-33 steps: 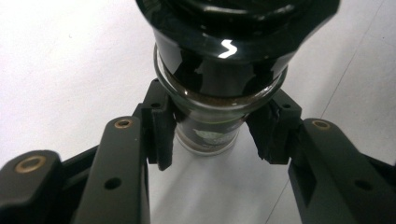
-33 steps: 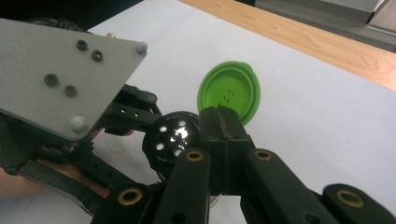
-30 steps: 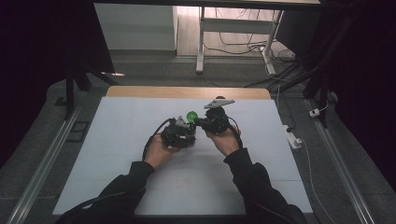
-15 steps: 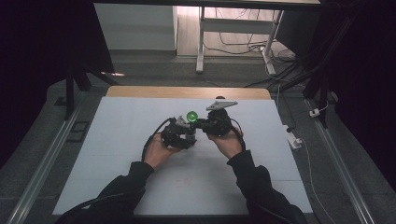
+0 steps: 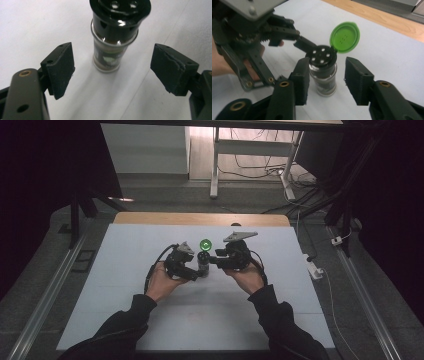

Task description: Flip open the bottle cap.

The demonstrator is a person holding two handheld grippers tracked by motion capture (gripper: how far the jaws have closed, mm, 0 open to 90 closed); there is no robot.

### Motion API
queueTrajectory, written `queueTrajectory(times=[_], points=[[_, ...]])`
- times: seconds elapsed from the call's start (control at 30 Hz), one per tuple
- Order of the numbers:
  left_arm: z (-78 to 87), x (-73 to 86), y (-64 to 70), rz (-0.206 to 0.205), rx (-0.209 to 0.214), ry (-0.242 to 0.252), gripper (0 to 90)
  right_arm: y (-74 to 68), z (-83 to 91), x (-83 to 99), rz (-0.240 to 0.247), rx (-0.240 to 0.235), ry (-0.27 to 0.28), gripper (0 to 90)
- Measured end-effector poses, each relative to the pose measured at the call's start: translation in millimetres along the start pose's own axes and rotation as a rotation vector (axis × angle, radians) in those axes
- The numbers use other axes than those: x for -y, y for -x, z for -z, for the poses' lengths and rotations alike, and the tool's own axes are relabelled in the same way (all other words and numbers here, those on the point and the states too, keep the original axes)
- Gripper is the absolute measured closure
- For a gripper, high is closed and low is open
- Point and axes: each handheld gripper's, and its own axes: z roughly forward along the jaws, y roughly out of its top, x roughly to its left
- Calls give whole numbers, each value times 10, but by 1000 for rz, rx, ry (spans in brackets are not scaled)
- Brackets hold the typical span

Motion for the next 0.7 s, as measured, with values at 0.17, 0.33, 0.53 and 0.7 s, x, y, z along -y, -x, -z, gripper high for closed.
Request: queueTrajectory(times=[0.17, 0.33, 0.53, 0.7], points=[[119, 25, 8, 17, 14, 9, 172, -13, 35, 44, -14, -11, -6, 444], [235, 72, 33, 31, 46, 17, 121, -33, 77, 92, -27, -11, -13, 357], [376, 154, 107, 13, 50, -5, 51, -59, 135, 162, -35, -28, -37, 256], [531, 253, 145, 27, 62, 3, 20, -109, 191, 239, -17, -29, -69, 152]])
